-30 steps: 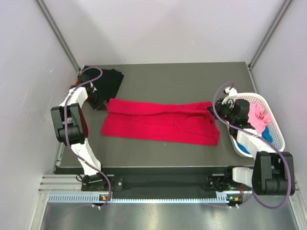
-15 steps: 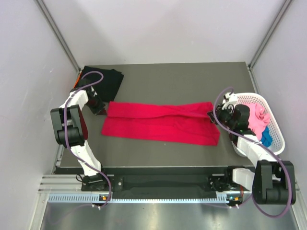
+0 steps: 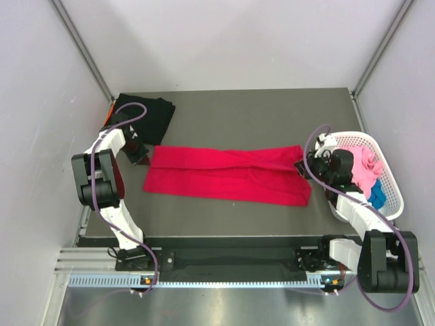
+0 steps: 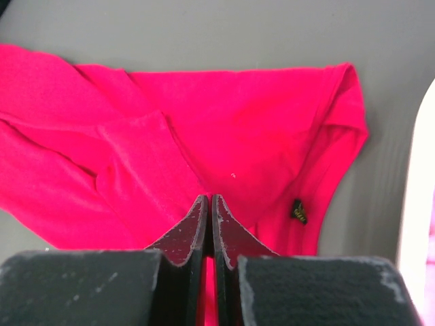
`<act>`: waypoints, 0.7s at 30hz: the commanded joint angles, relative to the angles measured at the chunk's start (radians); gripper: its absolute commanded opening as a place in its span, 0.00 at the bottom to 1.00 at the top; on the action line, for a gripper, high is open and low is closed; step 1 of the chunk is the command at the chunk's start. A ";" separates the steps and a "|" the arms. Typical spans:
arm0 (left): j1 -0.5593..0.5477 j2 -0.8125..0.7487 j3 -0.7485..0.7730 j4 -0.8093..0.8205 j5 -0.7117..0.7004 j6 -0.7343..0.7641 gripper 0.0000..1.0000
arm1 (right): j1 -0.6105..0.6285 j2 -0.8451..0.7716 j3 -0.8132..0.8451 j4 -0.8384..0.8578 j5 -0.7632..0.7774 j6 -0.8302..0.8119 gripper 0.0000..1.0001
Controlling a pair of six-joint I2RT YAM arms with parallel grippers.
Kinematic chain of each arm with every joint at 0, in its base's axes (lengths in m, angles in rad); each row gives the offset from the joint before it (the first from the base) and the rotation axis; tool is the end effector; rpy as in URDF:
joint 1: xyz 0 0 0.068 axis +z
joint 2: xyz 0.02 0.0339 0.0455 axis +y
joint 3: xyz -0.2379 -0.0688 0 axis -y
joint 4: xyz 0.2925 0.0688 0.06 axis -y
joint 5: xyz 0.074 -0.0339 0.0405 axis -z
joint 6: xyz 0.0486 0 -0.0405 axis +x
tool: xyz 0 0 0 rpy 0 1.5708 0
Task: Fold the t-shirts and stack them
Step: Fold the tshirt
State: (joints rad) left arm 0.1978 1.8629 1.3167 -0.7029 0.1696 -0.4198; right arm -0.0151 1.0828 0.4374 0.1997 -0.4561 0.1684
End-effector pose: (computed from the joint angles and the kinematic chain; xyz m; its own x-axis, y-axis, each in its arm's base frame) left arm 0.4018 0.0722 0.1250 -0.7918 -0.5684 -0.2235 -0.5082 0.8161 -0.2751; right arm 0.2846 0.0171 0.1449 -0.4893 0.1579 -0.8577 -0.3061 0.8898 0.3384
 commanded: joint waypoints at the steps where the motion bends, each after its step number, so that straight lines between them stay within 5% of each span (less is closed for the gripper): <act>1: 0.006 -0.024 -0.013 0.029 -0.013 0.013 0.00 | 0.007 -0.017 -0.018 0.035 -0.007 0.039 0.01; 9: 0.006 0.004 -0.007 0.048 -0.022 0.024 0.00 | 0.050 0.026 -0.012 -0.031 -0.019 0.155 0.09; 21: 0.005 -0.008 0.012 0.017 -0.125 0.015 0.00 | 0.056 0.049 -0.005 -0.180 0.083 0.161 0.03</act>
State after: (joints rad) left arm 0.1978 1.8633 1.3014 -0.6888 0.1097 -0.4156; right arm 0.0307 1.1423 0.4057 0.0486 -0.4053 0.3195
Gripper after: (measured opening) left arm 0.011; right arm 0.049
